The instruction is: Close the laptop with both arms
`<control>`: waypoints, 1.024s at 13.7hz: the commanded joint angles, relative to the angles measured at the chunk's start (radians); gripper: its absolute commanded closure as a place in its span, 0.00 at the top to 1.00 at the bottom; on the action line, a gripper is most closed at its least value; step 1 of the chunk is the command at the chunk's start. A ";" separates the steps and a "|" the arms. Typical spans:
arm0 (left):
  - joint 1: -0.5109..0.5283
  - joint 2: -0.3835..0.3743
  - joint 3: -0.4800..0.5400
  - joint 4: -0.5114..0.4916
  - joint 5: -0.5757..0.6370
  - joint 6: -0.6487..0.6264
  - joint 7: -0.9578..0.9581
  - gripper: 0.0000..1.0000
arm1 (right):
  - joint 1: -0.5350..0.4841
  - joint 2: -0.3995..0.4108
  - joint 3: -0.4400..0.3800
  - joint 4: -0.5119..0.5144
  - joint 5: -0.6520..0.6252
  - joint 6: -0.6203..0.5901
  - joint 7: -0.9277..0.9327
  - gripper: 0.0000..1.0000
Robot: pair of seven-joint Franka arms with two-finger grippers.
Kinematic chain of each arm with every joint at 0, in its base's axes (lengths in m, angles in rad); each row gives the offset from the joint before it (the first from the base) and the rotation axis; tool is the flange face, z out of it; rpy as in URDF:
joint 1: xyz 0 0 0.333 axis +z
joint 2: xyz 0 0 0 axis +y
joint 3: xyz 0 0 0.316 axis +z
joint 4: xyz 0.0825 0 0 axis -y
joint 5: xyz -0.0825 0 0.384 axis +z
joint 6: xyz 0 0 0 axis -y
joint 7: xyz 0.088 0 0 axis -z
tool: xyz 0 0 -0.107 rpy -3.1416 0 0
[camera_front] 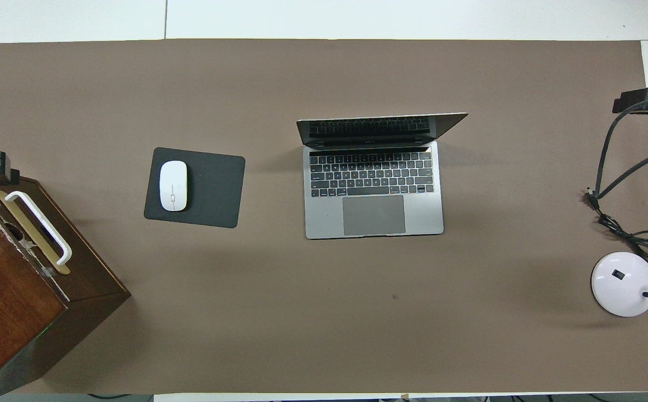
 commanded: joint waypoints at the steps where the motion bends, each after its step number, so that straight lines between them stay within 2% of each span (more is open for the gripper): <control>1: 0.010 -0.020 -0.006 -0.020 0.012 0.006 -0.006 0.00 | -0.011 0.000 0.008 -0.011 -0.002 0.027 -0.031 0.47; 4: 0.002 -0.022 -0.007 -0.028 0.015 0.021 0.003 0.00 | -0.008 0.004 0.008 -0.010 -0.006 0.044 -0.032 0.00; 7: 0.002 -0.025 -0.010 -0.042 0.013 0.040 0.005 0.00 | -0.008 0.004 0.008 -0.010 -0.006 0.048 -0.048 0.00; 10: 0.010 -0.052 -0.006 -0.118 0.003 0.127 0.080 0.00 | -0.007 0.008 0.008 -0.004 -0.011 0.050 -0.052 0.00; 14: -0.030 -0.140 -0.015 -0.337 -0.011 0.357 0.078 0.00 | -0.001 0.012 0.011 -0.002 -0.011 0.080 -0.094 0.00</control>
